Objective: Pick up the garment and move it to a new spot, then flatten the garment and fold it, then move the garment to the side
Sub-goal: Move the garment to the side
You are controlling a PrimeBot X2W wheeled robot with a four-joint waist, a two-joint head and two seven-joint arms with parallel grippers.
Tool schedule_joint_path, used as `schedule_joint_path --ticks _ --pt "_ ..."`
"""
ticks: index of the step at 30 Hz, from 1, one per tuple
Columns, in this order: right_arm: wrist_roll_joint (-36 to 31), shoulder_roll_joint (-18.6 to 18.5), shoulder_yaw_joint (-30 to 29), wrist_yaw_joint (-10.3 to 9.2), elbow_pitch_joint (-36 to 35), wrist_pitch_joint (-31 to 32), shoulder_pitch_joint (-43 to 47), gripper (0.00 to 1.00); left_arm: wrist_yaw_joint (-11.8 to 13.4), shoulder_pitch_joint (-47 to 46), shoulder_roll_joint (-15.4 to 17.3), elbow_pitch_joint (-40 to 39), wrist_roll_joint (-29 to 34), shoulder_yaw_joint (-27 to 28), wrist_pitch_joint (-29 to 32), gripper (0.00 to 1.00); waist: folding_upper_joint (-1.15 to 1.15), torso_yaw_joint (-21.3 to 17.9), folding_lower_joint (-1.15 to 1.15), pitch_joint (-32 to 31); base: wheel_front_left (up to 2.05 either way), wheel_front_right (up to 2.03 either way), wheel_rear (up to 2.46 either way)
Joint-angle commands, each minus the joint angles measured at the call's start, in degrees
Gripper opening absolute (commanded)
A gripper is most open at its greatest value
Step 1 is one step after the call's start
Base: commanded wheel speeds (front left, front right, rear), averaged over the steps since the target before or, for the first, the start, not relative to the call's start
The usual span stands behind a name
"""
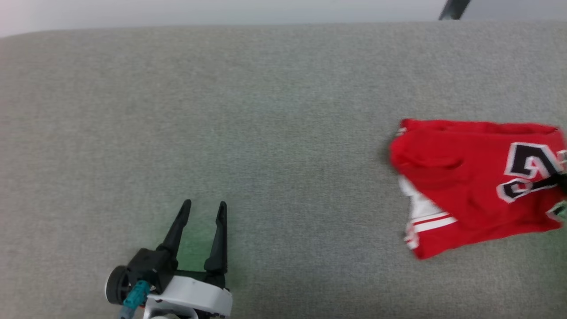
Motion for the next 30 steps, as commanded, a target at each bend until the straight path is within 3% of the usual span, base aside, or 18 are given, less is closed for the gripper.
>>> schedule_joint_path --ticks 1,7,13,24,30 --pt "-0.42 -0.5 -1.76 -0.09 -0.53 0.24 0.27 0.0 -0.48 -0.55 0.17 -0.07 0.5 0.29 -0.21 1.0 0.0 -1.69 0.0 1.3 0.0 0.0 0.0" --pt "-1.25 -3.05 -8.68 -0.09 0.71 1.72 -1.37 0.0 -1.35 -1.68 0.98 -0.57 2.04 0.99 -0.21 1.0 0.0 -2.65 0.0 3.64 0.0 0.0 0.0" --pt "-5.02 -5.46 -12.67 -0.09 6.87 -0.12 -4.93 0.0 -1.86 -2.4 1.82 -1.92 2.84 1.79 -0.21 1.0 0.0 -2.01 0.0 6.22 0.0 0.0 0.0" --pt "-12.14 -2.63 -12.46 -0.09 23.58 -8.47 -12.13 0.0 -2.05 -3.08 1.67 -4.55 3.78 2.12 -0.21 1.0 0.0 -1.0 0.0 8.63 0.0 0.0 0.0" --pt "-13.58 -1.38 -10.66 -0.09 29.27 -12.44 -15.02 0.0 -2.48 -3.32 1.53 -5.36 3.4 2.35 -0.21 1.0 0.0 -1.35 0.0 8.15 0.0 0.0 0.0"
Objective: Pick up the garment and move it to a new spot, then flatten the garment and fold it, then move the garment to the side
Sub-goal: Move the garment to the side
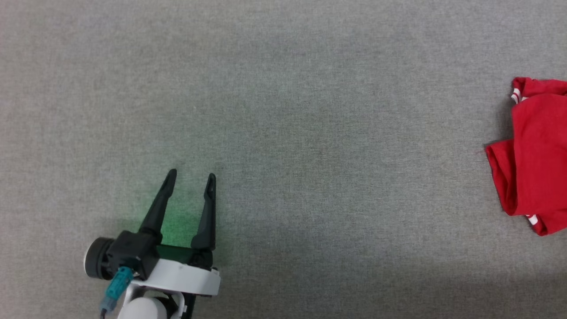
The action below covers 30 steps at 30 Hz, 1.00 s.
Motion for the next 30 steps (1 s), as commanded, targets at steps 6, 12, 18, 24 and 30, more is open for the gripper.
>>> schedule_joint_path --ticks 6,12,18,24,30 --pt "-1.27 -0.71 1.75 -0.09 2.85 -4.84 -1.44 1.0 -0.51 0.03 -0.18 1.29 -0.05 -0.28 -0.21 1.0 0.0 -0.38 0.0 -3.48 0.0 0.0 0.0" --pt "-0.8 -0.3 5.75 -0.09 0.25 -8.34 1.26 1.0 -0.85 1.91 -0.4 2.86 -1.4 0.67 -0.21 1.0 0.0 -0.82 0.0 -10.41 0.0 0.0 0.0" --pt "1.1 2.97 12.91 -0.09 -6.85 -10.61 5.88 1.0 -0.97 4.15 0.44 4.33 -0.65 2.43 -0.13 1.0 0.0 -1.58 0.0 -16.79 0.0 0.0 0.0" --pt "1.38 9.34 15.25 -0.09 -12.21 -12.87 11.78 1.0 -1.05 5.6 0.91 6.79 -0.71 2.98 -0.14 1.0 0.0 -1.56 0.0 -21.69 0.0 0.0 0.0" --pt "-0.17 15.67 16.23 -0.09 -18.34 -15.29 18.33 1.0 -1.08 6.36 1.93 9.28 -0.55 3.25 -0.13 1.0 0.0 -1.54 0.0 -24.55 0.0 0.0 0.0"
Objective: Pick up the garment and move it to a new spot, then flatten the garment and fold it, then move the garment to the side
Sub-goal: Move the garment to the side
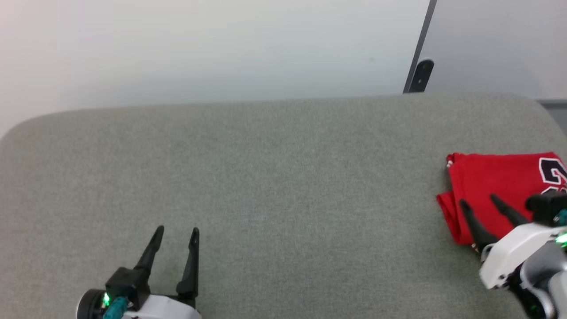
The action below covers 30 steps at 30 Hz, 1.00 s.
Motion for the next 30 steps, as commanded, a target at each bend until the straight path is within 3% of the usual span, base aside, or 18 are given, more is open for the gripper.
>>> schedule_joint_path --ticks 1,15,22,30 --pt "-0.61 1.53 -0.27 -0.09 -1.77 -0.89 2.17 1.0 0.07 0.92 0.53 0.68 0.52 0.17 -0.03 1.0 0.0 -0.19 0.0 -2.62 0.0 0.0 0.0" --pt "-5.68 9.58 -8.88 -0.08 -14.0 -2.99 16.21 1.0 1.46 8.81 -0.15 0.36 -1.28 2.29 -0.03 1.0 0.0 -0.26 0.0 -3.14 0.0 0.0 0.0" --pt "-7.02 11.8 -12.27 -0.08 -20.59 -0.98 20.67 1.0 2.46 13.76 -0.81 -4.7 -1.61 2.98 -0.03 1.0 0.0 0.05 0.0 -2.27 0.0 0.0 0.0" --pt "-7.7 12.72 -12.05 -0.08 -22.77 0.51 21.48 1.0 2.99 13.04 -0.92 -5.95 -0.99 2.17 -0.03 1.0 0.0 0.09 0.0 -1.75 0.0 0.0 0.0"
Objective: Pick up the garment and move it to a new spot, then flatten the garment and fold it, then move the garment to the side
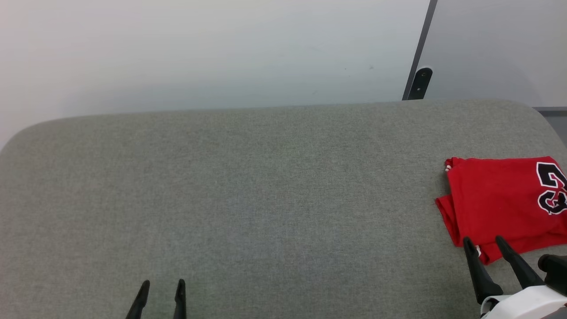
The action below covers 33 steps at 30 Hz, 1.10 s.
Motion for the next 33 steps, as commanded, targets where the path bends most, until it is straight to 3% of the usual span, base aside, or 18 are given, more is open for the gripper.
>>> schedule_joint_path --ticks 1,24,25,28,33 --pt "-0.38 0.3 0.14 -0.07 -0.32 0.02 0.7 1.0 0.35 -0.41 -0.09 -0.19 0.25 -0.08 -0.04 1.0 0.0 0.0 0.0 -0.07 0.0 0.0 0.0" --pt "0.56 0.98 0.93 -0.07 -1.15 0.14 0.97 1.0 1.45 -0.22 0.45 -1.52 -0.9 -1.0 0.52 1.0 0.0 -0.24 0.0 0.46 0.0 0.0 0.0" --pt "0.24 0.9 0.88 0.0 -0.93 0.22 0.89 0.0 1.19 0.13 0.26 -1.41 -0.79 -0.96 0.51 0.0 0.0 -0.21 0.0 0.41 0.0 0.0 0.0" --pt "0.48 1.31 1.08 0.01 0.57 0.23 1.25 0.0 1.26 0.35 0.02 0.02 -1.01 -0.99 0.59 0.0 0.0 -0.22 0.0 0.48 0.0 0.0 0.0" --pt "5.16 1.74 0.65 0.01 1.82 0.25 0.5 0.0 0.96 -0.88 -0.17 0.89 -6.44 -0.51 2.02 0.0 0.0 -0.15 0.0 0.45 0.0 0.0 0.0"
